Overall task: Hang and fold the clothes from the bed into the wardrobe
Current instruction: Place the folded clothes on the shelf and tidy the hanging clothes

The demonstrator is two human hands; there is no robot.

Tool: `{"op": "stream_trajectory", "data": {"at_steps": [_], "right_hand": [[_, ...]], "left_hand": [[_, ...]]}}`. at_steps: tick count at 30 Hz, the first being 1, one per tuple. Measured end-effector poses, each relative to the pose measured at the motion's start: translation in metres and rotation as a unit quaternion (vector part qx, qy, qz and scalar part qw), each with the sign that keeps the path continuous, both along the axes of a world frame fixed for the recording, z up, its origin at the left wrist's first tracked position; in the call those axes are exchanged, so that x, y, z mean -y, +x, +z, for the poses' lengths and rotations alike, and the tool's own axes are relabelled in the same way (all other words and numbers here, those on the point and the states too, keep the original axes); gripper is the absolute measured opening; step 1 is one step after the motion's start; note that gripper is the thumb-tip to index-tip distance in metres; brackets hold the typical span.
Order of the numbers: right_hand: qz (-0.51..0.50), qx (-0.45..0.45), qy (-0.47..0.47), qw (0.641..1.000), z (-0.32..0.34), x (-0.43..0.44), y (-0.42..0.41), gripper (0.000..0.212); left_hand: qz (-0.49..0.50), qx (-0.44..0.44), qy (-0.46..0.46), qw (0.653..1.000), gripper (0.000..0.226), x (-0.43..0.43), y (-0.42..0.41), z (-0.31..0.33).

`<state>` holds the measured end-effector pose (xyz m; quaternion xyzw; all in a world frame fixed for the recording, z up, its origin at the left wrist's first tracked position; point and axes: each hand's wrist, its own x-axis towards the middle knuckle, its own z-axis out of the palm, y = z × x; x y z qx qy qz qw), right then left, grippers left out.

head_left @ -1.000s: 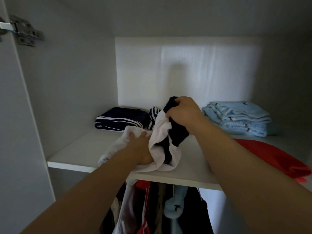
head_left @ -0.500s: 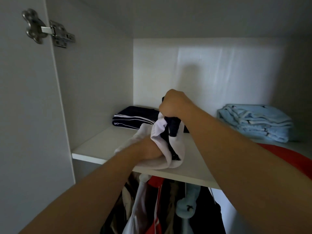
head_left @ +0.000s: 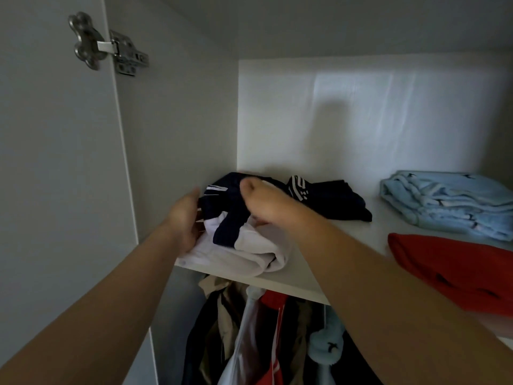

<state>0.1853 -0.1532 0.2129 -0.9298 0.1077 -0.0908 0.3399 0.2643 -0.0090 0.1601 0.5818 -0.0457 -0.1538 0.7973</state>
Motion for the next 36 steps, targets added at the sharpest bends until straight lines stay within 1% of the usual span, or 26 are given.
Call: {"op": "stream_trajectory", "data": {"at_steps": [1,2,3,5,6,7,8,9,10,12,14,16,17,19,20,21,22,23,25,27,29,31,32,34,35,36], "right_hand": [[0.032,0.005,-0.05,0.998,-0.012,0.001,0.0,0.052],[0.057,0.009,-0.077,0.995,-0.021,0.003,0.003,0.055],[0.076,0.02,-0.069,0.995,-0.025,0.006,0.006,0.061],[0.076,0.087,0.012,0.993,-0.019,0.016,0.014,0.069],[0.062,0.138,0.025,0.988,-0.016,0.024,0.018,0.066],[0.046,0.174,-0.005,0.984,-0.014,0.032,0.02,0.058],[0.033,0.18,-0.065,0.981,-0.015,0.039,0.021,0.047],[0.031,0.162,-0.128,0.978,-0.02,0.042,0.022,0.038],[0.042,0.126,-0.171,0.976,-0.028,0.043,0.022,0.035],[0.075,0.033,-0.216,0.973,-0.044,0.037,0.024,0.044],[0.098,-0.017,-0.238,0.966,-0.049,0.031,0.029,0.05],[0.116,-0.027,-0.227,0.967,-0.038,0.033,0.034,0.046],[0.113,-0.012,-0.218,0.969,-0.031,0.035,0.036,0.041],[0.078,0.068,-0.224,0.969,-0.02,0.04,0.041,0.032],[0.054,0.103,-0.247,0.962,-0.02,0.041,0.045,0.028],[0.035,0.115,-0.27,0.955,-0.023,0.041,0.049,0.028],[0.025,0.1,-0.271,0.957,-0.029,0.041,0.053,0.029],[0.02,0.069,-0.246,0.967,-0.036,0.041,0.057,0.03],[0.005,0.013,-0.187,0.982,-0.046,0.04,0.064,0.029],[0.001,-0.013,-0.187,0.982,-0.048,0.04,0.071,0.028],[0.005,-0.04,-0.201,0.979,-0.046,0.036,0.074,0.038],[0.016,-0.064,-0.179,0.982,-0.039,0.034,0.071,0.045],[0.028,-0.058,-0.155,0.986,-0.034,0.034,0.068,0.046],[0.034,0.009,-0.116,0.993,-0.025,0.037,0.061,0.041],[0.022,0.042,-0.119,0.992,-0.024,0.04,0.058,0.036],[0.011,0.049,-0.143,0.988,-0.027,0.041,0.056,0.033]], "left_hand": [[-0.011,0.006,0.013,1.0,0.054,-0.002,0.003,0.002],[-0.03,0.022,0.038,0.999,0.06,-0.003,0.003,0.004],[-0.048,0.047,0.059,0.996,0.057,-0.002,0.001,0.005],[-0.064,0.118,0.122,0.983,0.037,0.002,0.003,0.003],[-0.064,0.157,0.173,0.97,0.03,0.003,0.003,0.002],[-0.057,0.192,0.231,0.952,0.024,0.004,0.003,0.001],[-0.048,0.225,0.29,0.929,0.02,0.005,0.003,-0.001],[-0.039,0.255,0.344,0.903,0.018,0.005,0.003,-0.004],[-0.031,0.278,0.384,0.88,0.022,0.006,0.004,-0.007],[-0.01,0.294,0.421,0.858,0.039,0.008,0.003,-0.013],[0.006,0.286,0.423,0.86,0.05,0.009,-0.001,-0.014],[0.019,0.282,0.422,0.861,0.057,0.009,-0.005,-0.014],[0.015,0.291,0.419,0.86,0.06,0.007,-0.007,-0.015],[-0.019,0.318,0.39,0.864,0.06,0.002,-0.014,-0.014],[-0.039,0.33,0.374,0.866,0.052,0.0,-0.02,-0.012],[-0.053,0.346,0.368,0.861,0.045,-0.001,-0.024,-0.012],[-0.06,0.366,0.372,0.851,0.041,-0.002,-0.027,-0.012],[-0.062,0.38,0.381,0.84,0.042,-0.002,-0.029,-0.014],[-0.058,0.389,0.388,0.833,0.049,0.002,-0.032,-0.023],[-0.034,0.403,0.39,0.827,0.063,0.005,-0.033,-0.038],[-0.007,0.4,0.397,0.826,0.071,0.005,-0.033,-0.044],[0.001,0.383,0.415,0.825,0.065,0.004,-0.029,-0.042],[0.004,0.38,0.434,0.817,0.058,0.003,-0.026,-0.042],[0.006,0.366,0.47,0.803,0.049,0.0,-0.02,-0.038],[0.001,0.354,0.476,0.805,0.046,-0.002,-0.017,-0.034],[-0.014,0.337,0.468,0.817,0.043,-0.006,-0.012,-0.032]]}}
